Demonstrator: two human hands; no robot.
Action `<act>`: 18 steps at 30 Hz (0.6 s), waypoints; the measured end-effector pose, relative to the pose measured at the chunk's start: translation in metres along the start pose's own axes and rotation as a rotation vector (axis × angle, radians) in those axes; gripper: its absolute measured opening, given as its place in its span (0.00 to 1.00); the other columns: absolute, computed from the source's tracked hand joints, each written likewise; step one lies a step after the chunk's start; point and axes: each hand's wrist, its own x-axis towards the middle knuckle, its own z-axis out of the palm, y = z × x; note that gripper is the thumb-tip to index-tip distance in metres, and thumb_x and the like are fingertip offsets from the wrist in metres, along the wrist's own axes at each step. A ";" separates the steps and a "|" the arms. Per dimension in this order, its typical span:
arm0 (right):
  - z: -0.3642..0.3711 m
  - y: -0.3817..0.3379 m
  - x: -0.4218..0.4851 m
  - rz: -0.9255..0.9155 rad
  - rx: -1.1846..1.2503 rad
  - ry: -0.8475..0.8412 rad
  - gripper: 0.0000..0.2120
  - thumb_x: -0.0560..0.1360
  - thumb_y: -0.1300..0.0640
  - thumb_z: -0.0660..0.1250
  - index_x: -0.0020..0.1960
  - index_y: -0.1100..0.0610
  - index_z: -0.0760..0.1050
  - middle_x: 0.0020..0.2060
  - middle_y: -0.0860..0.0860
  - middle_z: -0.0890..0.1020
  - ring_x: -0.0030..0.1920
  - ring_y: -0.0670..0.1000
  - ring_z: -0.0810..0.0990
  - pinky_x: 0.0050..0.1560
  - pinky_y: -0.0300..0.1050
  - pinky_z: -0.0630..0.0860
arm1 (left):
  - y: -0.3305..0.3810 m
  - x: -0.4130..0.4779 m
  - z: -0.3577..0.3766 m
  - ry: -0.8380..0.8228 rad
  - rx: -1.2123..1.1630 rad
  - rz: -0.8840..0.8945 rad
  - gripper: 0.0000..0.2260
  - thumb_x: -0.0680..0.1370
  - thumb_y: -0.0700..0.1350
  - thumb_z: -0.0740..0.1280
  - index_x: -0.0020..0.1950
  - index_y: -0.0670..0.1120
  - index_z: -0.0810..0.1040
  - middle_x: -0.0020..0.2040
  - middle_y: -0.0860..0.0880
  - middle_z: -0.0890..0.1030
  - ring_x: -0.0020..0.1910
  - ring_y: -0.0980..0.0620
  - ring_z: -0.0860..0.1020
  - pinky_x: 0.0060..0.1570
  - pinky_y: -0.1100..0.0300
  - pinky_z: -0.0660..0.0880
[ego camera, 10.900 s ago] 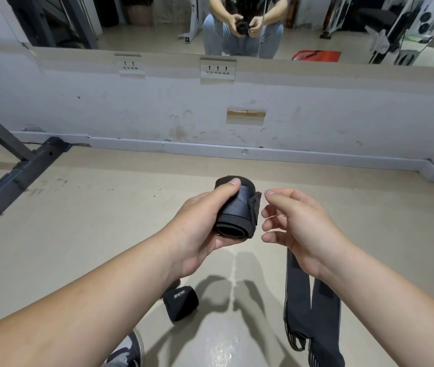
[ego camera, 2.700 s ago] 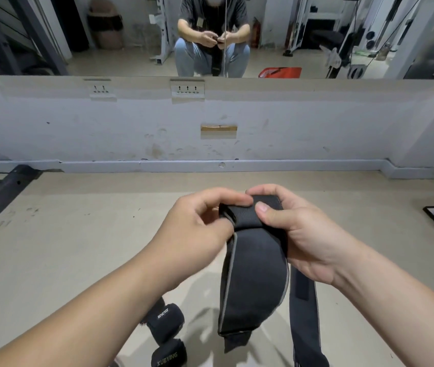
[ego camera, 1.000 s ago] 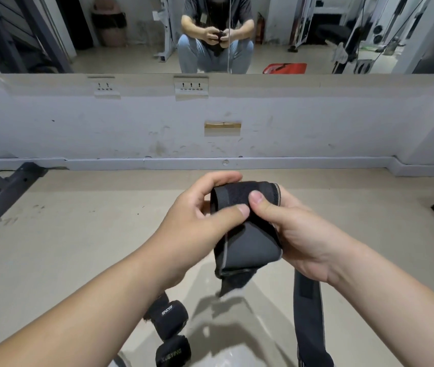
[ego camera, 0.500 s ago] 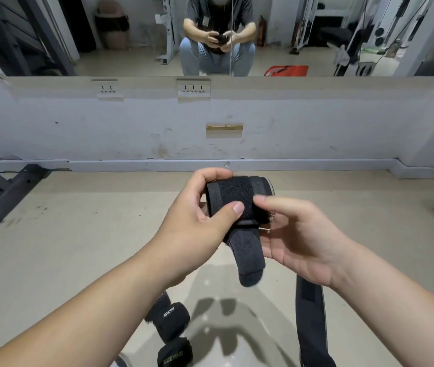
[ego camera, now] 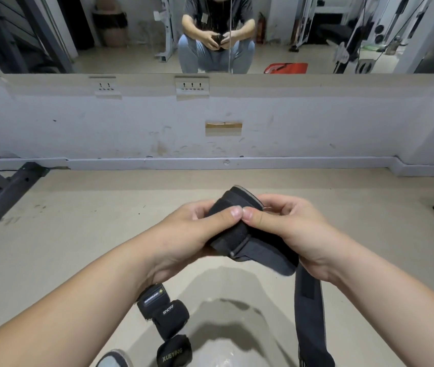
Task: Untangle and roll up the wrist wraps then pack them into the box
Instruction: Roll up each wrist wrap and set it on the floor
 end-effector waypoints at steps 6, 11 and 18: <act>-0.005 -0.003 0.004 0.112 0.252 0.146 0.19 0.69 0.61 0.77 0.59 0.66 0.84 0.54 0.62 0.87 0.54 0.58 0.87 0.57 0.49 0.85 | 0.000 0.004 0.002 0.166 0.012 0.134 0.13 0.85 0.48 0.65 0.67 0.44 0.80 0.58 0.41 0.87 0.53 0.45 0.86 0.52 0.53 0.83; 0.003 0.004 0.004 0.155 0.199 0.209 0.11 0.77 0.64 0.74 0.58 0.67 0.82 0.47 0.61 0.88 0.41 0.57 0.86 0.42 0.44 0.86 | -0.003 0.004 0.003 0.278 0.052 0.239 0.11 0.84 0.46 0.68 0.64 0.44 0.80 0.57 0.45 0.87 0.56 0.46 0.86 0.55 0.53 0.83; 0.022 -0.003 0.000 -0.117 -0.287 0.427 0.09 0.75 0.61 0.77 0.39 0.62 0.82 0.33 0.57 0.86 0.33 0.58 0.85 0.43 0.54 0.83 | -0.005 0.005 0.013 0.432 0.087 0.300 0.08 0.84 0.48 0.68 0.61 0.48 0.81 0.52 0.49 0.88 0.51 0.49 0.87 0.55 0.51 0.83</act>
